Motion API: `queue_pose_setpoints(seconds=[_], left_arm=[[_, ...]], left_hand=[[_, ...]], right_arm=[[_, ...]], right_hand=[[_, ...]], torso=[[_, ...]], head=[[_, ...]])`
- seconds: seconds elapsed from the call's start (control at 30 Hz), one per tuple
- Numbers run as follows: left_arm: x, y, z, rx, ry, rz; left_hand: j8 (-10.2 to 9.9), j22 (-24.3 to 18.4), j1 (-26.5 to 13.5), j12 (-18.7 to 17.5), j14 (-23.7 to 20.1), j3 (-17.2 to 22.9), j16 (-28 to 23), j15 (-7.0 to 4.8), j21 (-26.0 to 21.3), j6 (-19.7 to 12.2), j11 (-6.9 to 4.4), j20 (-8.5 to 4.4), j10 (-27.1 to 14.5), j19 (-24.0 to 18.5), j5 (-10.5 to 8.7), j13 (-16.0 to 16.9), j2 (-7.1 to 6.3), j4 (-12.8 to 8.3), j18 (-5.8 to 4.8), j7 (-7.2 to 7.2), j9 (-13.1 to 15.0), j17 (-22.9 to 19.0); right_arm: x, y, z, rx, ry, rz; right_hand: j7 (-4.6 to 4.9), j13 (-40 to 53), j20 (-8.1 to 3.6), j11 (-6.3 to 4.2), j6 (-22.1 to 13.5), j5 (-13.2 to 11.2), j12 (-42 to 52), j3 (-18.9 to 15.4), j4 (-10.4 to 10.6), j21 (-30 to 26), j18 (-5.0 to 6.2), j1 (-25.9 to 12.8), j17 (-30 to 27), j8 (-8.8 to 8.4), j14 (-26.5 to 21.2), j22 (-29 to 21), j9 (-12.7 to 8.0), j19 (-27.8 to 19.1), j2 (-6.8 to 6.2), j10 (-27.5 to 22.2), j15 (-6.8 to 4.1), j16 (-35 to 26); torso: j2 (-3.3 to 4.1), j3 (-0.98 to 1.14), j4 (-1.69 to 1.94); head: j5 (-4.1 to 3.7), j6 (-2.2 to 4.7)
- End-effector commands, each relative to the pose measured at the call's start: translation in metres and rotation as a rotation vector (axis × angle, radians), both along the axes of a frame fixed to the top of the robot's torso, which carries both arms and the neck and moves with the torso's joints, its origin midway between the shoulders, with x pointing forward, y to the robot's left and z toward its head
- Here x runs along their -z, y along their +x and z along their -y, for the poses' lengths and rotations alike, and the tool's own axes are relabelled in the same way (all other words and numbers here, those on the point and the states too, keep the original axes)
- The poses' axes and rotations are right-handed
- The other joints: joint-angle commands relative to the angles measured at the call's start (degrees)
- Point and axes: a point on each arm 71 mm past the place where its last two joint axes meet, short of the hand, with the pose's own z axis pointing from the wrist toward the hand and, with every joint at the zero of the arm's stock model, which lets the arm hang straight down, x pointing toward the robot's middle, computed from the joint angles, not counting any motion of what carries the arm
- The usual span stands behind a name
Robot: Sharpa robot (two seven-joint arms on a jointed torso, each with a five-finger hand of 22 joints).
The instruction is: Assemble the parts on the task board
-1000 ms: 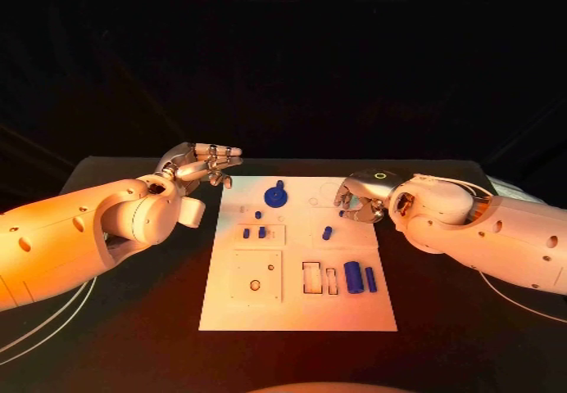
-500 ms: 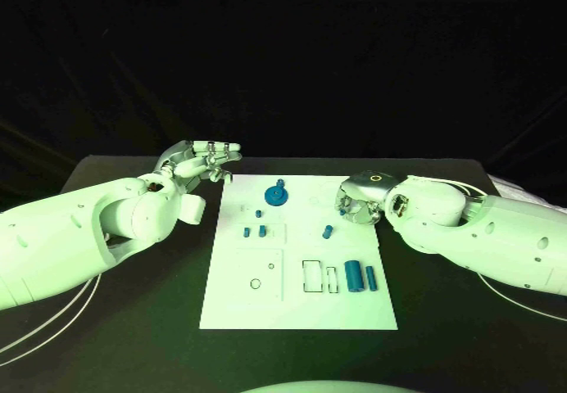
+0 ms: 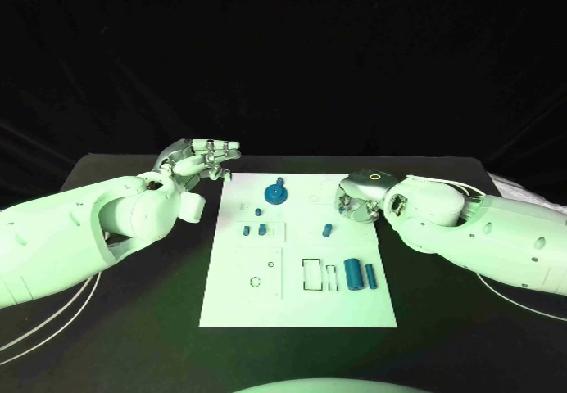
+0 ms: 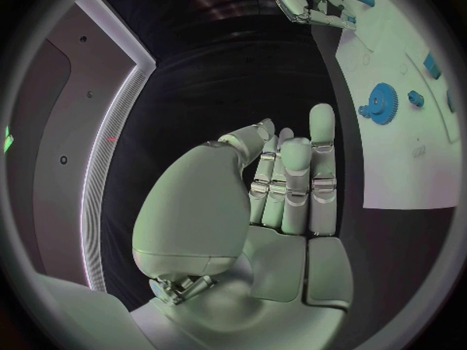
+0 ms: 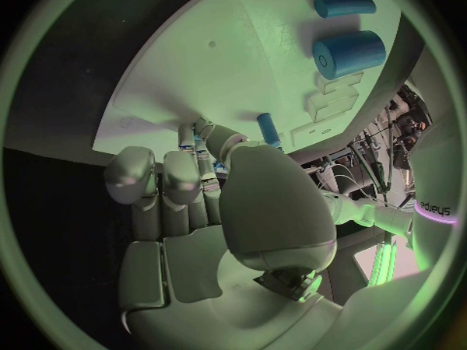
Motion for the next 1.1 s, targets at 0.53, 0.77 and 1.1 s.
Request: queue_pose_setpoints(seconds=[0.53,0.77,1.1], left_arm=[[0.002,0.000,0.000,0.020,-0.007,-0.012],[0.002,0.000,0.003,0.024,-0.008,-0.014],[0.002,0.000,0.005,0.031,-0.010,-0.014]], left_hand=[[0.36,-0.16,0.00,0.47,-0.08,-0.58,-0.05,-0.34,-0.35,0.19,-0.13,-0.26,0.03,-0.17,0.29,0.01,0.54,-0.06,0.71,0.03,0.00,-0.10],[0.33,-0.21,0.00,0.51,-0.26,-0.64,-0.32,-0.31,-0.42,0.04,-0.09,-0.27,-0.15,-0.15,0.32,-0.02,0.52,-0.12,0.70,0.07,-0.04,-0.58],[0.33,-0.21,0.00,0.51,-0.26,-0.64,-0.32,-0.31,-0.42,0.04,-0.09,-0.27,-0.15,-0.15,0.32,-0.02,0.52,-0.12,0.70,0.07,-0.04,-0.58]], right_arm=[[-0.028,-0.014,0.006,0.004,0.125,0.088],[-0.037,-0.026,-0.008,-0.025,0.179,0.071],[-0.037,-0.057,-0.061,-0.177,0.249,0.031]], right_hand=[[0.14,-0.23,0.04,0.02,0.28,-0.29,-0.19,0.45,-0.26,0.45,-0.70,0.15,-0.23,0.09,1.45,0.19,0.16,0.42,0.59,0.44,0.06,0.14],[0.21,-0.28,0.05,0.06,0.24,-0.28,-0.27,0.51,-0.32,0.51,-0.71,0.17,-0.14,0.05,1.47,0.28,0.17,0.45,0.56,0.43,0.10,0.22],[0.43,-0.45,0.08,0.20,0.10,-0.19,-0.55,0.86,-0.54,0.54,-0.69,0.35,-0.10,-0.08,1.48,0.23,0.20,0.41,0.66,0.43,0.20,0.32]], torso=[[-0.10,-0.06,-0.07],[0.03,-0.08,0.18],[0.02,-0.16,0.00]], head=[[-0.06,0.24],[-0.05,0.24],[1.26,-0.38]])
